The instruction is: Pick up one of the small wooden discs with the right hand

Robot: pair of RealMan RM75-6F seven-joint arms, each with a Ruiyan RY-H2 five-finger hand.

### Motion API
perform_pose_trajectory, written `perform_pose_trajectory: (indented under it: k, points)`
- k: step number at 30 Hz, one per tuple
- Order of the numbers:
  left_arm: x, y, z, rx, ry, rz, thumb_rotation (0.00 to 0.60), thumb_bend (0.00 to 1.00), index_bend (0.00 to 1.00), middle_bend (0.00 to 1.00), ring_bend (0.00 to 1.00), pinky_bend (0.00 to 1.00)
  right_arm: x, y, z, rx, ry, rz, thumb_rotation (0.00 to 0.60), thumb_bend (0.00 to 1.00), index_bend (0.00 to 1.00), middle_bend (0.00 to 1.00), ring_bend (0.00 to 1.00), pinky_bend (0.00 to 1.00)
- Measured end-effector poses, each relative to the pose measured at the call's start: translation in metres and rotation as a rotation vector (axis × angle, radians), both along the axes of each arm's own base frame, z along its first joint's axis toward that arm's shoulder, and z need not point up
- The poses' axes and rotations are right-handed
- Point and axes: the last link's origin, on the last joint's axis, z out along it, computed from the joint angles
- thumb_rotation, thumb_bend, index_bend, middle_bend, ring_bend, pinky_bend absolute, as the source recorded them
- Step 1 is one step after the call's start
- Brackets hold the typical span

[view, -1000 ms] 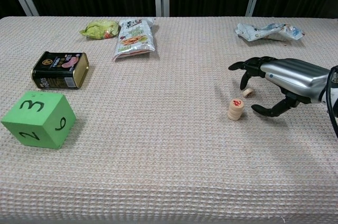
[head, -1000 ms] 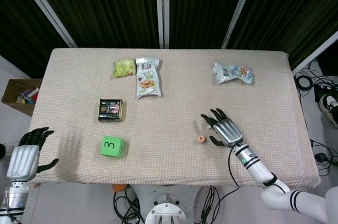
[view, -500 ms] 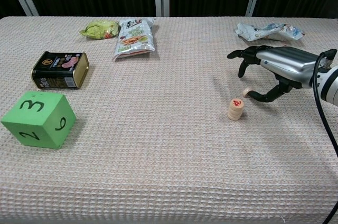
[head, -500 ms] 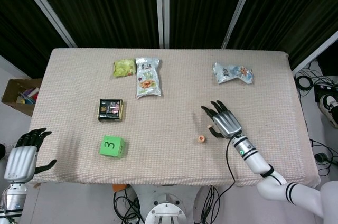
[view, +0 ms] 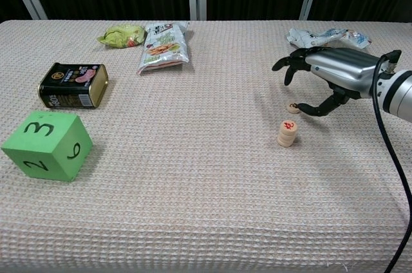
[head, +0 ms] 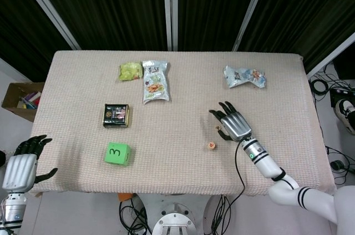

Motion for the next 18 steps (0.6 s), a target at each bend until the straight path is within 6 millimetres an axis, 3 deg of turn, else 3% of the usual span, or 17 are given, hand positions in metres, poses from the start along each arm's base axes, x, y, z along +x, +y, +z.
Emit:
perform_pose_trajectory:
  k: [3, 18]
  points:
    - [0.0, 0.0, -0.001, -0.003, -0.002, -0.005, 0.6, 0.11, 0.23, 0.15, 0.12, 0.17, -0.003, 0.001, 0.0, -0.003, 0.022, 0.01, 0.6, 0.32, 0.38, 0.28, 0.0, 0.0]
    - [-0.005, -0.002, -0.001, -0.001, -0.008, 0.008, 0.6, 0.11, 0.23, 0.15, 0.12, 0.17, -0.002, -0.007, -0.015, -0.007, 0.076, 0.033, 0.6, 0.33, 0.39, 0.28, 0.0, 0.0]
